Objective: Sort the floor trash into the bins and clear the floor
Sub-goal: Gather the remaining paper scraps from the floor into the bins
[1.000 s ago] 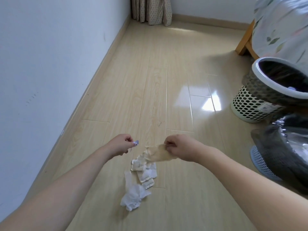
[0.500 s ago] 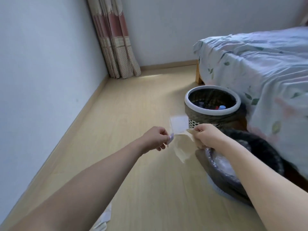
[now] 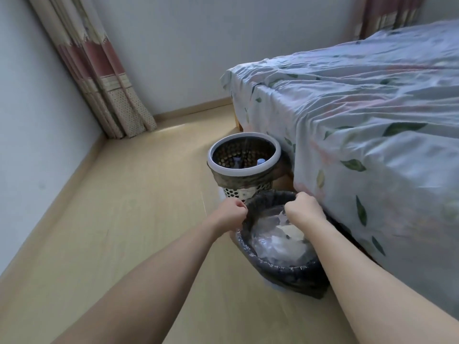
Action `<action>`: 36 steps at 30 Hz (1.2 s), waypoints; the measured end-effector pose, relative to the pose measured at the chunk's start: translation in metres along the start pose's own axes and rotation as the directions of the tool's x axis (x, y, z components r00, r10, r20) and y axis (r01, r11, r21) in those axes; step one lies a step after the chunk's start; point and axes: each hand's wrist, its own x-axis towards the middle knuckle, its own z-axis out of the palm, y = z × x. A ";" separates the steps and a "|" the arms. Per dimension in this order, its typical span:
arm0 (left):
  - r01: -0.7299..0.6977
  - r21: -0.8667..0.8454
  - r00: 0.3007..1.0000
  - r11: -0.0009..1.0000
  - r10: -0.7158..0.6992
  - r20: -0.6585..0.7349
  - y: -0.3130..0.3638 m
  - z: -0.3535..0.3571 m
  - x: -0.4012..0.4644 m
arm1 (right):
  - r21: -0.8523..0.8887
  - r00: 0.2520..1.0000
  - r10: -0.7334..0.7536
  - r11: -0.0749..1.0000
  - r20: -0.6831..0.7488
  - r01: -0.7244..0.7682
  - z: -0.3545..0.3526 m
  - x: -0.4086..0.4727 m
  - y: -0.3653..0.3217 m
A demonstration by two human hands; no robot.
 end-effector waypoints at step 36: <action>0.014 0.744 0.885 0.668 -0.354 0.301 -0.562 -0.165 -0.226 | -0.371 0.584 -0.120 0.666 0.803 0.647 0.492 -0.307 -0.121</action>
